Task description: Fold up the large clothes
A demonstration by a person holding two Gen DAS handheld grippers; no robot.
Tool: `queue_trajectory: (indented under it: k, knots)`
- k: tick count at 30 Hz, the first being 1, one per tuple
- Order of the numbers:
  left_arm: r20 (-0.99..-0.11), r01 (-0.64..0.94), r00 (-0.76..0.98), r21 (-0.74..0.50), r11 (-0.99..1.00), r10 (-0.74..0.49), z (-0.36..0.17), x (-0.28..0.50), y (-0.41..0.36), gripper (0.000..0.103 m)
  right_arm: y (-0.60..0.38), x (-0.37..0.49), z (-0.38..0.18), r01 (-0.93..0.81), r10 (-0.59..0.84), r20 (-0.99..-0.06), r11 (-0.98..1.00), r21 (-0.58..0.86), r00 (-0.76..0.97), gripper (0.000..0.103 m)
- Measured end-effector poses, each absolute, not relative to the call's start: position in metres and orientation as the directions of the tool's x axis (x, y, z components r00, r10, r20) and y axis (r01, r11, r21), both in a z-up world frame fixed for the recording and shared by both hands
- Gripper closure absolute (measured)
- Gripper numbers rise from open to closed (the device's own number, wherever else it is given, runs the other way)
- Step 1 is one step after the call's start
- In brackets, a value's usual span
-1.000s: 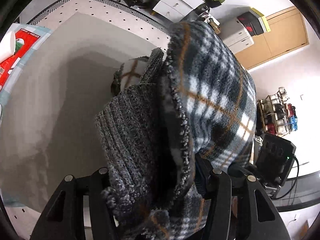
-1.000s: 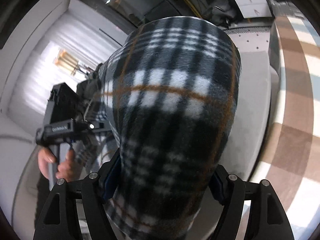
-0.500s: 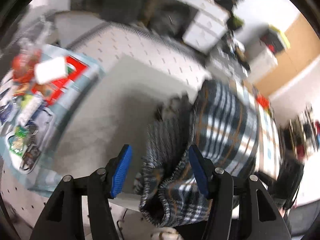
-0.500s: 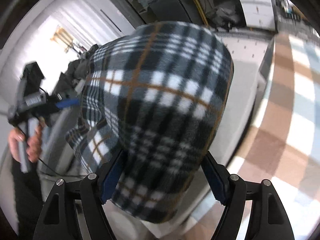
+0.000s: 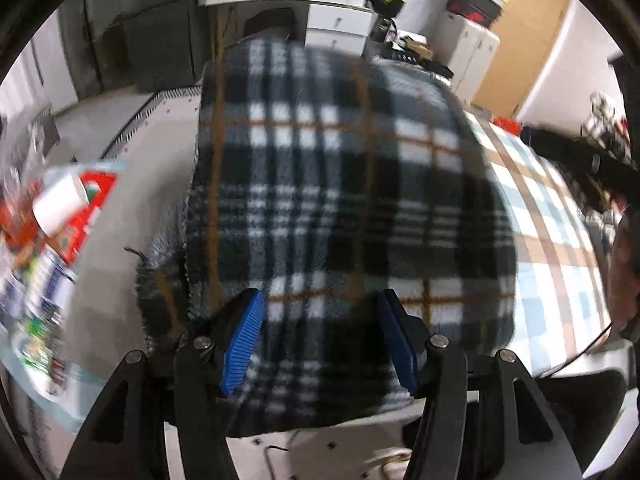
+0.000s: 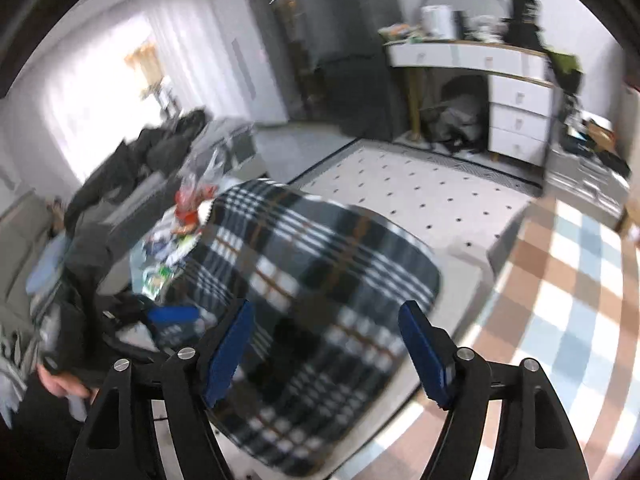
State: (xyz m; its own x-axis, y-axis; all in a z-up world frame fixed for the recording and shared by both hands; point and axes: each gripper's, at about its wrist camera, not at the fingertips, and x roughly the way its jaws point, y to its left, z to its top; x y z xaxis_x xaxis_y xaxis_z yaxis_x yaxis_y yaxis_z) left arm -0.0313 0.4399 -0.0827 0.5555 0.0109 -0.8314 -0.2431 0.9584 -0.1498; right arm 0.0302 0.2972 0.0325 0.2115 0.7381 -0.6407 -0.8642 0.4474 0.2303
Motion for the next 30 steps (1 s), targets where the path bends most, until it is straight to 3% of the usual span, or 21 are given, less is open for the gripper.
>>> queue_trajectory:
  k: [2, 4, 11, 16, 20, 23, 27, 30]
  knots:
    - [-0.802, -0.267, 0.597, -0.193, 0.944, 0.005, -0.089, -0.033, 0.452, 0.041, 0.321, 0.032, 0.032, -0.877, 0.704, -0.678, 0.442, 0.187, 0.211, 0.037]
    - [-0.780, -0.273, 0.625, -0.238, 0.932, -0.016, -0.096, -0.038, 0.465, 0.040, 0.354, 0.036, 0.027, -0.884, 0.666, -0.718, 0.440, 0.160, 0.202, 0.046]
    - [-0.738, -0.297, 0.675, -0.263, 0.918, 0.007, -0.112, -0.032, 0.486, 0.030, 0.413, 0.041, -0.022, -0.889, 0.467, -0.837, 0.455, -0.050, 0.286, 0.045]
    - [-0.721, -0.304, 0.692, -0.270, 0.914, 0.017, -0.106, -0.039, 0.486, 0.028, 0.418, 0.049, -0.032, -0.874, 0.451, -0.854, 0.486, -0.009, 0.260, 0.044]
    - [-0.737, -0.337, 0.674, -0.242, 0.910, 0.054, -0.091, -0.053, 0.466, 0.028, 0.395, 0.034, -0.019, -0.871, 0.516, -0.800, 0.491, -0.016, 0.305, 0.042]
    - [-0.739, -0.379, 0.660, -0.170, 0.909, 0.137, -0.074, -0.066, 0.443, 0.028, 0.354, 0.019, -0.001, -0.869, 0.620, -0.734, 0.488, 0.082, 0.279, 0.040]
    - [-0.689, -0.392, 0.694, -0.116, 0.913, 0.210, -0.053, -0.086, 0.411, 0.028, 0.277, -0.007, 0.011, -0.852, 0.740, -0.624, 0.475, 0.220, 0.252, 0.040]
    - [-0.642, -0.399, 0.726, -0.101, 0.911, 0.247, -0.034, -0.104, 0.380, 0.028, 0.217, -0.032, 0.009, -0.845, 0.780, -0.535, 0.494, 0.206, 0.325, 0.037]
